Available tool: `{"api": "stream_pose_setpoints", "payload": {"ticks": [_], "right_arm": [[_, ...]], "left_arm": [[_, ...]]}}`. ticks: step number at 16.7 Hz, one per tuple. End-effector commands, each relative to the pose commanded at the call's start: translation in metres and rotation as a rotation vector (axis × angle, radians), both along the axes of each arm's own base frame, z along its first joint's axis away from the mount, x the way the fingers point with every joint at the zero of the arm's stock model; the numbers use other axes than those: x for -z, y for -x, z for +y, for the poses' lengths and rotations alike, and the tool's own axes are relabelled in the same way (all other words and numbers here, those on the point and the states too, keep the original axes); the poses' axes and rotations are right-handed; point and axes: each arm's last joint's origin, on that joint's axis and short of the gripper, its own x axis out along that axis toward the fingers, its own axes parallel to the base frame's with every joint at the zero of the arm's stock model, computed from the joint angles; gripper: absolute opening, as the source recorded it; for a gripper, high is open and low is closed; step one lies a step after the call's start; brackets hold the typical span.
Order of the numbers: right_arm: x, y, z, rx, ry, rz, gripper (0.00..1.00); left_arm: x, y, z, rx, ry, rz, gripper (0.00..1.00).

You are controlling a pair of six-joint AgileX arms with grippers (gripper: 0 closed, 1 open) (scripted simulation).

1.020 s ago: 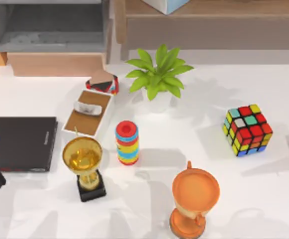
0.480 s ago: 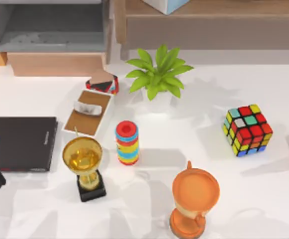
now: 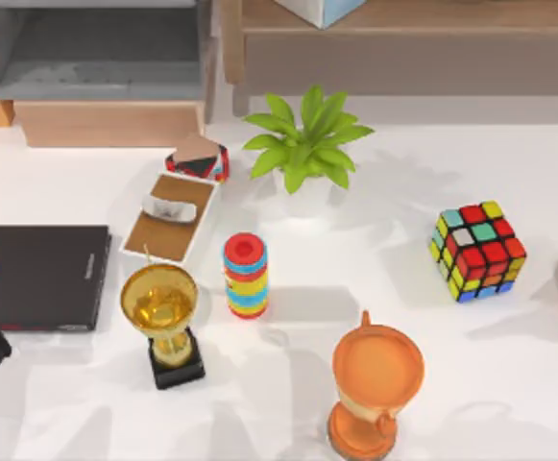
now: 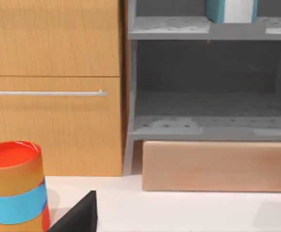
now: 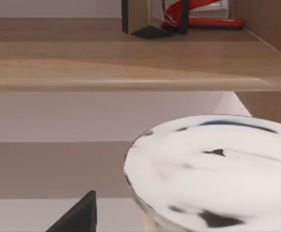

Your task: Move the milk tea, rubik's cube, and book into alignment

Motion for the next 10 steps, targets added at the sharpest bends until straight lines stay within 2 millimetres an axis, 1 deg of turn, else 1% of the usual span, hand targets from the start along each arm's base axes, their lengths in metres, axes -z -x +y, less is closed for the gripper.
{"api": "stream_pose_setpoints", "payload": {"ticks": [4,6,8,10], "right_arm": [[0.0,0.0,-0.002,0.006,-0.001,-0.001,1.0],[-0.008,-0.006,-0.004,0.014,0.005,-0.014,1.0],[-0.022,-0.021,-0.006,0.02,0.011,-0.033,1.0],[-0.039,-0.045,-0.005,0.017,0.008,-0.043,1.0]], "left_arm": [[0.0,0.0,0.0,0.0,0.0,0.0,1.0],[0.0,0.0,0.0,0.0,0.0,0.0,1.0],[0.0,0.0,0.0,0.0,0.0,0.0,1.0],[0.0,0.0,0.0,0.0,0.0,0.0,1.0]]}}
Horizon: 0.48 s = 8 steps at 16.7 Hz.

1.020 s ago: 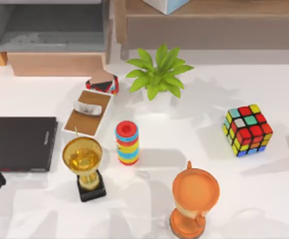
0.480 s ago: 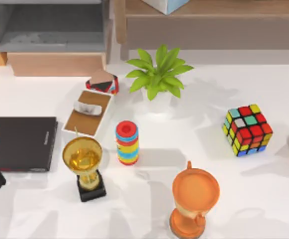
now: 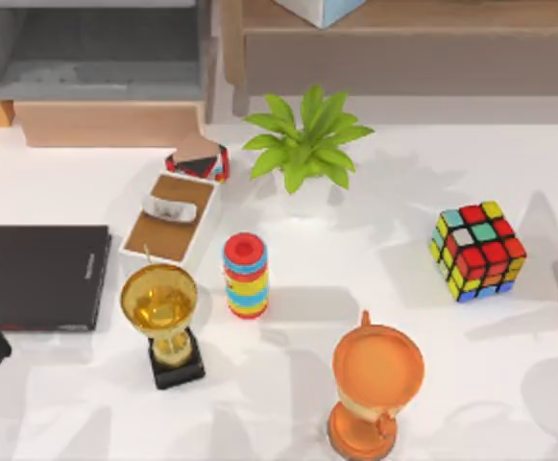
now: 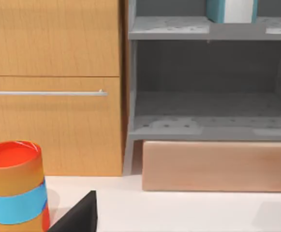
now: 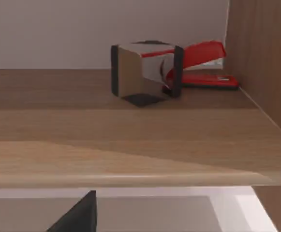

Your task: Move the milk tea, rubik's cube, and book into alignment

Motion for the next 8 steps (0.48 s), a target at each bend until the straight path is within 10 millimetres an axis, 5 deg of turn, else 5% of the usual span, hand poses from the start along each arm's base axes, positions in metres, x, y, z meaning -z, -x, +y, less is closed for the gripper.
{"api": "stream_pose_setpoints", "payload": {"ticks": [4,8], "right_arm": [[-0.038,-0.063,0.022,-0.038,-0.04,0.045,1.0],[-0.073,-0.114,0.074,-0.092,-0.1,0.225,1.0]], "left_arm": [[0.0,0.0,0.0,0.0,0.0,0.0,1.0],[0.0,0.0,0.0,0.0,0.0,0.0,1.0]]}}
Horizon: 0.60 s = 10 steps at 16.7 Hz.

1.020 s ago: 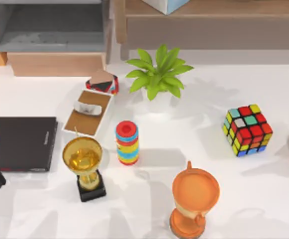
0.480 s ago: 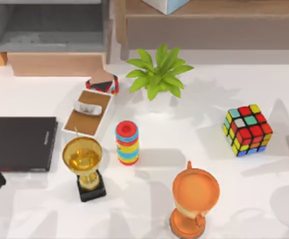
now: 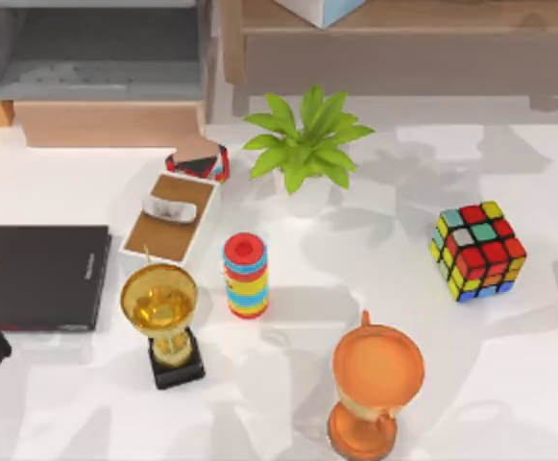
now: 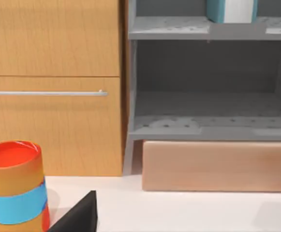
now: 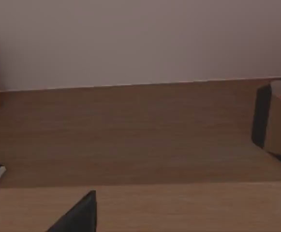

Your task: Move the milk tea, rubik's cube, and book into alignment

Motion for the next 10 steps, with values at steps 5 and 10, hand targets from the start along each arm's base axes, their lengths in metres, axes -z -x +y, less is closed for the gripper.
{"api": "stream_pose_setpoints", "payload": {"ticks": [5,10], "right_arm": [[-0.012,-0.014,0.087,-0.088,-0.01,0.443,1.0],[0.006,0.015,0.16,-0.174,0.102,0.934,1.0]], "left_arm": [[0.0,0.0,0.0,0.0,0.0,0.0,1.0],[0.0,0.0,0.0,0.0,0.0,0.0,1.0]]}}
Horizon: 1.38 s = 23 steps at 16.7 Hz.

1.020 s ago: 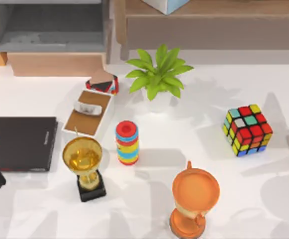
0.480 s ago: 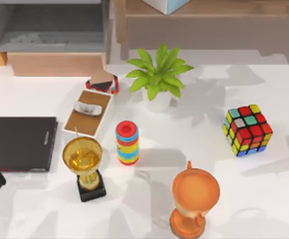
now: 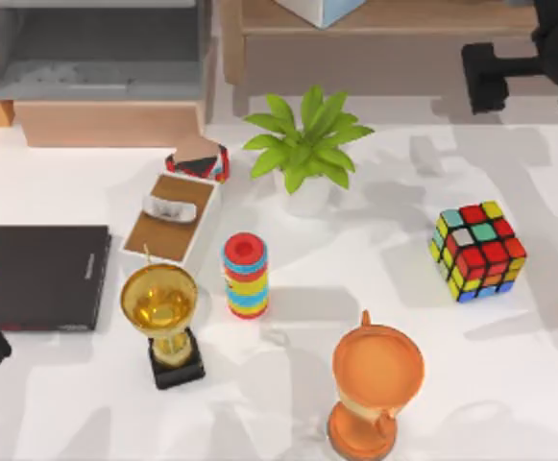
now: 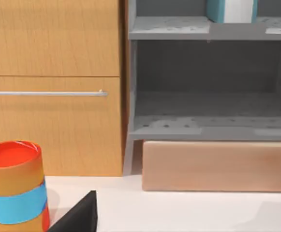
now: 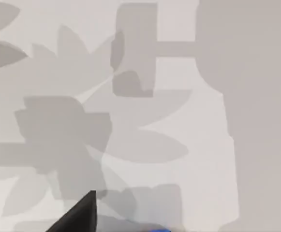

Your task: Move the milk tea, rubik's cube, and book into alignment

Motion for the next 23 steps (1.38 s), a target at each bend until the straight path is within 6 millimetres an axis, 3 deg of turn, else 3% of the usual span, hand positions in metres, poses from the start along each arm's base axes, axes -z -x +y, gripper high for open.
{"api": "stream_pose_setpoints", "payload": {"ticks": [4,7,14,23], "right_arm": [[0.019,0.025,0.037,-0.087,0.101,0.274,1.0],[0.026,0.035,0.049,-0.121,0.145,0.375,1.0],[0.027,0.036,0.048,-0.121,0.147,0.384,1.0],[0.086,0.036,0.05,-0.125,0.15,0.386,1.0]], "left_arm": [[0.0,0.0,0.0,0.0,0.0,0.0,1.0],[0.0,0.0,0.0,0.0,0.0,0.0,1.0],[0.0,0.0,0.0,0.0,0.0,0.0,1.0],[0.0,0.0,0.0,0.0,0.0,0.0,1.0]]}}
